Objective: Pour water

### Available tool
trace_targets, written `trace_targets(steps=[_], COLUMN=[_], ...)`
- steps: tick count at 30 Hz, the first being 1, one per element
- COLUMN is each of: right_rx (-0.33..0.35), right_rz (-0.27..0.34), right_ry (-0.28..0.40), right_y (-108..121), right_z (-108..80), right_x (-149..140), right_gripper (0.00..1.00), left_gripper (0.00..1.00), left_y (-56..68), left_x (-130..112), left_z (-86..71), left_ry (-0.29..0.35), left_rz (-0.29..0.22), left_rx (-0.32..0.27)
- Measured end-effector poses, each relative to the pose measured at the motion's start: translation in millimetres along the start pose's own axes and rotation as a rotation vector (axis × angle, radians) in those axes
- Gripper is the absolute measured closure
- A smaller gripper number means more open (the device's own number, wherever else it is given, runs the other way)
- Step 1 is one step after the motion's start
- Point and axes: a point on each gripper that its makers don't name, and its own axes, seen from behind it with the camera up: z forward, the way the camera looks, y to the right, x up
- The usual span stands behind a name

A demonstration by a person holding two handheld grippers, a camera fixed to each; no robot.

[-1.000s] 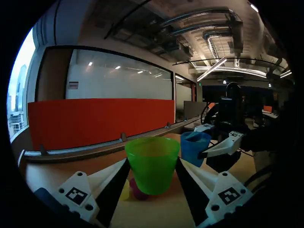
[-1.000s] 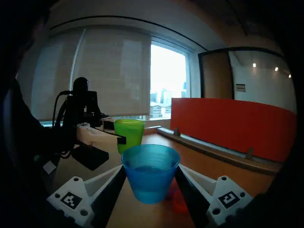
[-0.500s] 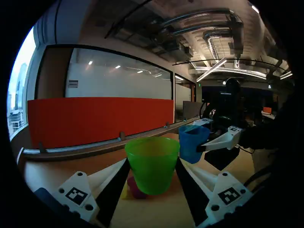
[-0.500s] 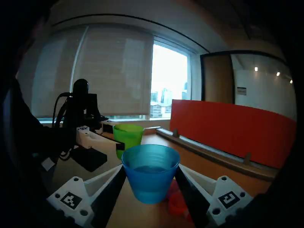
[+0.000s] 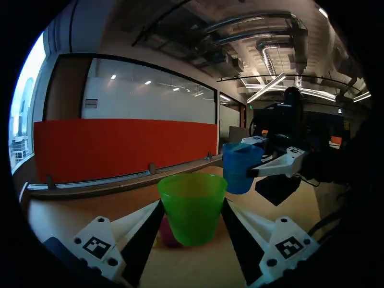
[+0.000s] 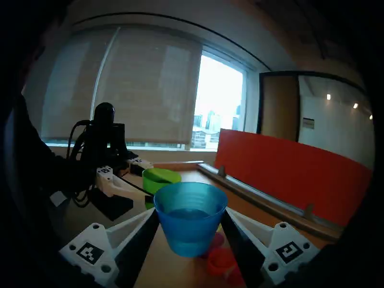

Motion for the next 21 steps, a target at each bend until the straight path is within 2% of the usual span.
trace_targets(steps=[11, 21], right_rx=[-0.002, 0.002], right_rz=[-0.057, -0.134], right_ry=[-0.009, -0.018], right_y=[4, 6], right_z=[-1.8, 0.2], right_x=[12, 24], right_gripper=[0.12, 0.12], left_gripper=[0.18, 0.18], left_y=[5.9, 10.6], left_x=[-5, -6], left_z=[0.7, 1.0], left_ry=[0.004, 0.007], left_rz=[0.001, 0.000], left_rx=[-0.008, -0.014])
